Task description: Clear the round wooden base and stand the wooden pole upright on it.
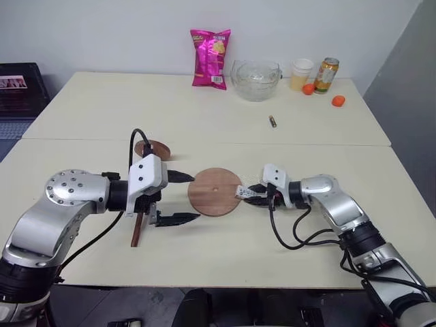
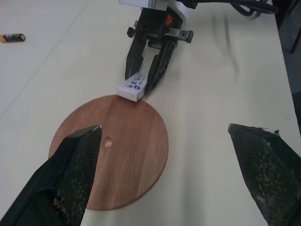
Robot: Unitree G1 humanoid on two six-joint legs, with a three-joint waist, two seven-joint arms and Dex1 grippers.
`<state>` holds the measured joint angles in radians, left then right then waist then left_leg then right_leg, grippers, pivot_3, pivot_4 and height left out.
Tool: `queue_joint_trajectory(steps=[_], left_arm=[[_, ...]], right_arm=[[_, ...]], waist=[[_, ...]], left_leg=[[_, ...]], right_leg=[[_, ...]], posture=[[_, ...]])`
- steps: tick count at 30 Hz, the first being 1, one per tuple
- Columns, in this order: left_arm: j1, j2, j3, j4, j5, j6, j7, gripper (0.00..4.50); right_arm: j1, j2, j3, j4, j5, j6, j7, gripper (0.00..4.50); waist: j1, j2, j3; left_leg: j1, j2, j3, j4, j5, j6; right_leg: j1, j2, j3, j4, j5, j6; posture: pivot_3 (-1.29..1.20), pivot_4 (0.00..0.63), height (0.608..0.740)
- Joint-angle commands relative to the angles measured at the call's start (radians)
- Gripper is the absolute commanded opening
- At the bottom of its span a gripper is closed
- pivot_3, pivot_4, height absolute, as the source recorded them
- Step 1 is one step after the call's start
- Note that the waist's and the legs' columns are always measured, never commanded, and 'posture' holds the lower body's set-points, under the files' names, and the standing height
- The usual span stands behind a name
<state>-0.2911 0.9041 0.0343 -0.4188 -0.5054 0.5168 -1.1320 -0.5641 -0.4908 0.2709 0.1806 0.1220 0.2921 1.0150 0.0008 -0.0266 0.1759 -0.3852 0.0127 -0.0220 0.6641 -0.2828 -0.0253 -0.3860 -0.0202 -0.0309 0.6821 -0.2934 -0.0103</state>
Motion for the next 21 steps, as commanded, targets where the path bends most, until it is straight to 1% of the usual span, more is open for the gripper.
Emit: queue_joint_trajectory(steps=[1, 5, 9, 13, 17, 21], left_arm=[[-0.055, -0.055, -0.015, -0.047, -0.057, 0.04, 0.045, 4.5], [-0.178, -0.155, -0.089, 0.058, -0.006, 0.008, 0.062, 4.5], [-0.257, -0.269, -0.161, 0.161, 0.047, -0.043, 0.086, 4.5], [-0.305, -0.335, -0.213, 0.23, 0.084, -0.087, 0.069, 4.5], [-0.336, -0.382, -0.256, 0.291, 0.126, -0.136, 0.058, 4.5], [-0.355, -0.42, -0.274, 0.306, 0.138, -0.144, 0.06, 4.5]], right_arm=[[0.027, -0.046, -0.114, -0.089, 0.037, 0.03, -0.051, 1.08], [0.087, -0.121, -0.246, -0.142, 0.02, 0.079, -0.165, 1.06], [0.129, -0.158, -0.327, -0.13, 0.008, 0.166, -0.268, 1.06], [0.139, -0.166, -0.327, -0.084, -0.035, 0.216, -0.35, 1.06], [0.12, -0.152, -0.343, -0.02, -0.042, 0.26, -0.415, 1.06], [0.113, -0.155, -0.35, 0.013, -0.028, 0.283, -0.436, 1.06]], waist=[[0.002, 0.0, 0.0], [0.006, 0.0, 0.0], [0.0, 0.0, 0.0], [-0.005, 0.0, 0.0], [-0.006, 0.0, -0.001], [-0.004, 0.0, -0.001]], left_leg=[[0.0, 0.0, 0.0, 0.0, 0.0, 0.0], [-0.001, -0.001, -0.001, 0.001, 0.0, 0.0], [0.0, -0.001, 0.001, 0.001, 0.0, 0.0], [0.0, 0.0, 0.001, 0.001, 0.0, 0.0], [0.002, 0.0, 0.004, 0.0, 0.0, 0.0], [0.002, 0.0, 0.006, 0.001, 0.0, 0.0]], right_leg=[[0.0, 0.0, 0.0, 0.0, 0.0, 0.0], [0.001, 0.0, -0.001, 0.0, 0.0, 0.0], [0.001, 0.0, 0.0, 0.0, 0.0, 0.0], [0.0, 0.0, 0.001, 0.001, 0.0, 0.0], [0.0, 0.001, 0.005, 0.002, 0.0, 0.0], [0.0, 0.001, 0.007, 0.001, 0.001, 0.001]], posture=[[0.0, 0.15, 0.74], [0.0, 0.15, 0.74], [0.0, 0.15, 0.74], [0.0, 0.15, 0.74], [0.0, 0.15, 0.74], [0.0, 0.15, 0.74]])
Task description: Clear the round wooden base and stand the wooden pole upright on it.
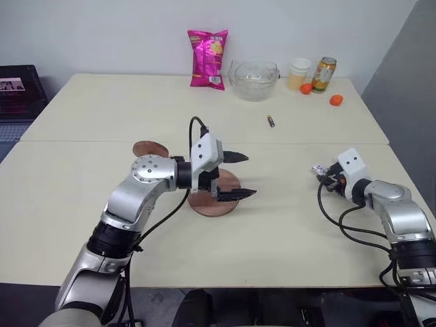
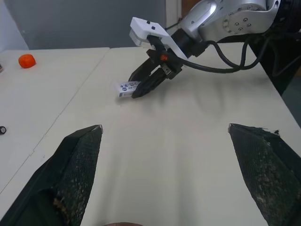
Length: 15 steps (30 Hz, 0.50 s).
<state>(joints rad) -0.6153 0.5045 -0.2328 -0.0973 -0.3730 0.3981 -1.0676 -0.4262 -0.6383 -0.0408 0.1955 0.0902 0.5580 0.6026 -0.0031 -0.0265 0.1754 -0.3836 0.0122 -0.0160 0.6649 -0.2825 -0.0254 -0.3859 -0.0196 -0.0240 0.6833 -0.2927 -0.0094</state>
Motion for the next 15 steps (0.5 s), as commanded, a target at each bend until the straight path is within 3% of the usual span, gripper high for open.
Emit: queue_joint_trajectory(steps=[1, 8, 11, 15], left_arm=[[-0.033, -0.026, -0.009, -0.02, 0.006, -0.02, -0.005, 4.5], [-0.037, -0.037, -0.001, -0.036, 0.016, 0.007, 0.028, 4.5], [-0.047, -0.037, 0.014, -0.048, 0.015, 0.053, 0.067, 4.5], [-0.063, -0.027, 0.057, -0.065, 0.013, 0.125, 0.136, 4.5]], right_arm=[[-0.023, -0.007, -0.044, 0.001, 0.009, 0.023, -0.029, 1.77], [-0.004, -0.017, -0.073, -0.027, 0.034, 0.03, -0.027, 3.77], [0.008, -0.03, -0.092, -0.057, 0.039, 0.005, -0.019, 4.37], [0.029, -0.055, -0.098, -0.107, 0.058, -0.028, 0.028, 4.44]], waist=[[0.0, 0.0, 0.0], [-0.001, 0.0, 0.0], [0.001, 0.0, 0.0], [-0.001, 0.0, 0.0]], left_leg=[[0.0, 0.0, 0.001, 0.0, 0.0, 0.0], [0.0, 0.0, 0.002, 0.0, 0.0, 0.0], [0.0, 0.0, 0.002, 0.0, 0.0, 0.0], [0.001, 0.0, 0.003, 0.0, 0.0, 0.0]], right_leg=[[0.0, 0.0, 0.001, 0.0, 0.0, 0.0], [0.0, 0.0, 0.002, 0.0, 0.0, 0.001], [0.0, 0.0, 0.002, -0.001, 0.0, 0.001], [0.0, 0.0, 0.003, -0.001, 0.0, 0.001]], posture=[[0.0, 0.15, 0.74], [0.0, 0.15, 0.74], [0.0, 0.15, 0.74], [0.0, 0.15, 0.74]])
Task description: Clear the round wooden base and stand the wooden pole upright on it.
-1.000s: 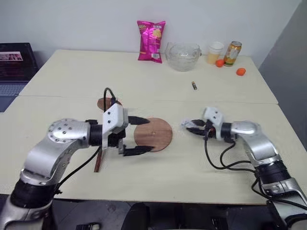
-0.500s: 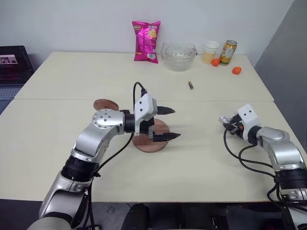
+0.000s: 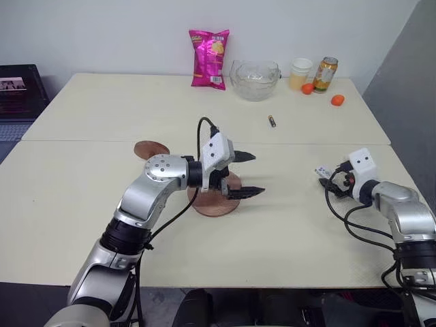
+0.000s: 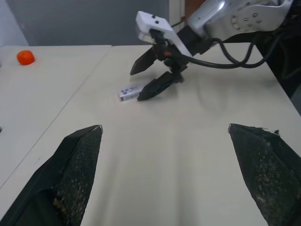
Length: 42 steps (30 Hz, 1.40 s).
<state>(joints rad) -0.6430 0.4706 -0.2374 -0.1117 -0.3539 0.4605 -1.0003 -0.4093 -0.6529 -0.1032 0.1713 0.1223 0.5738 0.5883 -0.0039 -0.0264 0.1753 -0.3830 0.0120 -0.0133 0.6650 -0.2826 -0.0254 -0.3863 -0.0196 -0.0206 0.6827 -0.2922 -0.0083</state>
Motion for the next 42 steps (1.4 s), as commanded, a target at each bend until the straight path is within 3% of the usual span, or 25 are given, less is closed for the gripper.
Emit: queue_joint_trajectory(steps=[1, 7, 8, 13, 21, 27, 34, 42], left_arm=[[-0.039, 0.036, 0.106, -0.077, -0.007, 0.11, 0.109, 4.5], [-0.032, 0.198, 0.234, -0.204, -0.072, 0.42, 0.185, 4.5], [-0.021, 0.266, 0.257, -0.216, -0.067, 0.474, 0.18, 4.5], [-0.064, 0.432, 0.414, -0.128, -0.077, 0.646, 0.248, 4.5], [-0.03, 0.568, 0.45, 0.03, -0.137, 0.945, 0.241, 4.5], [-0.007, 0.501, 0.412, 0.083, -0.127, 1.041, 0.319, 4.5], [-0.097, 0.33, 0.425, 0.152, -0.078, 1.142, 0.473, 4.5], [-0.159, 0.287, 0.434, 0.244, -0.098, 1.154, 0.573, 4.5]], right_arm=[[0.029, -0.06, -0.041, -0.134, 0.051, -0.076, 0.096, 4.44], [0.079, -0.1, -0.053, -0.305, 0.18, -0.193, 0.291, 4.44], [0.075, -0.104, -0.055, -0.348, 0.227, -0.178, 0.334, 4.44], [0.065, -0.144, -0.008, -0.481, 0.379, -0.068, 0.484, 4.44], [0.013, -0.121, 0.107, -0.523, 0.409, -0.103, 0.587, 4.44], [-0.027, -0.081, 0.177, -0.538, 0.427, -0.092, 0.609, 4.44], [-0.042, -0.055, 0.232, -0.548, 0.415, -0.105, 0.624, 4.44], [-0.052, -0.072, 0.239, -0.546, 0.432, -0.089, 0.662, 4.44]], waist=[[0.0, 0.0, 0.0], [-0.012, 0.0, 0.0], [-0.012, 0.0, 0.0], [-0.018, 0.0, 0.001], [-0.021, -0.003, 0.001], [-0.019, -0.003, 0.002], [-0.003, -0.005, 0.001], [-0.002, -0.005, 0.001]], left_leg=[[0.0, 0.0, 0.0, 0.0, 0.0, 0.0], [0.0, 0.0, -0.003, -0.001, 0.0, 0.0], [0.001, 0.0, -0.003, -0.001, 0.0, 0.0], [0.001, 0.0, -0.003, -0.001, 0.0, 0.0], [0.0, -0.001, -0.003, -0.001, 0.0, 0.0], [0.0, 0.0, -0.004, -0.001, 0.0, 0.0], [-0.001, -0.001, -0.004, 0.001, 0.0, 0.0], [0.0, -0.001, -0.003, 0.0, 0.002, -0.004]], right_leg=[[0.0, 0.0, 0.0, 0.0, 0.0, 0.0], [-0.001, 0.002, 0.001, 0.0, 0.0, 0.0], [0.0, 0.002, 0.001, 0.0, 0.0, 0.001], [-0.001, 0.002, 0.0, 0.0, 0.0, 0.001], [-0.001, 0.001, 0.0, 0.0, 0.0, 0.001], [-0.002, 0.001, 0.0, 0.001, 0.0, 0.001], [-0.002, 0.0, 0.0, 0.0, 0.0, 0.001], [-0.003, 0.0, 0.001, 0.001, 0.0, 0.001]], posture=[[0.0, 0.15, 0.74], [0.0, 0.15, 0.74], [0.0, 0.15, 0.74], [0.0, 0.15, 0.74], [0.0, 0.15, 0.74], [0.0, 0.15, 0.74], [0.0, 0.15, 0.74], [0.0, 0.15, 0.74]])
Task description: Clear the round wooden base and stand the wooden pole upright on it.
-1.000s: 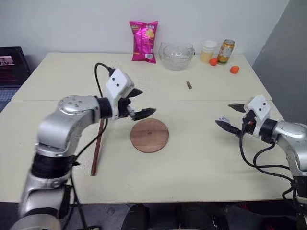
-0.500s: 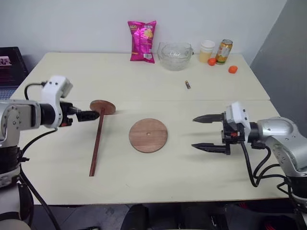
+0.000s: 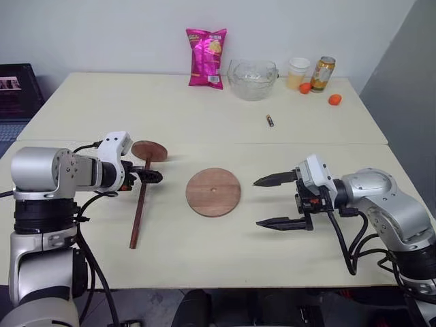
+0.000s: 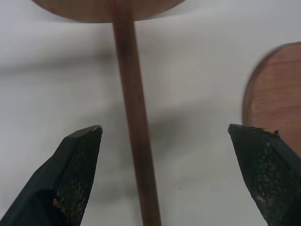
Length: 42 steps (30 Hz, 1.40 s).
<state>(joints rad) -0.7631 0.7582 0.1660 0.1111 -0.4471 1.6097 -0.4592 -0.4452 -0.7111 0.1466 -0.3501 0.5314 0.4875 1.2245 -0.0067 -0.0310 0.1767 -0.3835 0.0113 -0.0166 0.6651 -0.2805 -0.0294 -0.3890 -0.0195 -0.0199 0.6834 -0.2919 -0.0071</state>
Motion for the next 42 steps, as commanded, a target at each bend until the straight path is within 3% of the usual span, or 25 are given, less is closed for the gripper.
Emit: queue_joint_trajectory(steps=[1, 13, 36, 42], left_arm=[[-0.04, -0.002, 0.028, 0.03, -0.01, 0.005, 0.038, 4.5], [-0.077, -0.057, 0.008, 0.122, 0.007, 0.005, 0.093, 4.5], [-0.087, -0.036, -0.004, 0.125, 0.036, -0.039, 0.075, 0.25], [-0.063, -0.009, 0.001, -0.01, 0.024, -0.142, 0.042, 0.24]], right_arm=[[-0.016, -0.016, -0.011, -0.024, 0.024, -0.002, 0.031, 4.44], [-0.03, -0.015, -0.018, -0.046, 0.068, 0.029, 0.062, 4.44], [-0.04, -0.027, -0.03, -0.032, 0.08, 0.026, 0.04, 4.5], [-0.042, -0.039, -0.058, -0.027, 0.085, 0.028, 0.032, 4.5]], waist=[[0.002, 0.0, 0.0], [0.004, 0.0, 0.0], [0.003, 0.0, 0.0], [0.003, 0.0, 0.0]], left_leg=[[0.0, 0.0, 0.0, 0.0, 0.0, 0.0], [0.0, 0.0, 0.0, 0.001, 0.0, 0.0], [0.0, 0.0, 0.0, 0.001, 0.0, -0.001], [0.0, 0.0, 0.0, 0.001, 0.0, -0.001]], right_leg=[[0.0, 0.0, 0.0, 0.0, 0.0, 0.0], [0.0, 0.0, 0.0, 0.0, 0.0, 0.0], [0.0, 0.0, 0.0, 0.0, 0.0, 0.0], [0.0, 0.0, 0.0, 0.0, 0.0, 0.0]], posture=[[0.0, 0.15, 0.74], [0.0, 0.15, 0.74], [0.0, 0.15, 0.74], [0.0, 0.15, 0.74]])
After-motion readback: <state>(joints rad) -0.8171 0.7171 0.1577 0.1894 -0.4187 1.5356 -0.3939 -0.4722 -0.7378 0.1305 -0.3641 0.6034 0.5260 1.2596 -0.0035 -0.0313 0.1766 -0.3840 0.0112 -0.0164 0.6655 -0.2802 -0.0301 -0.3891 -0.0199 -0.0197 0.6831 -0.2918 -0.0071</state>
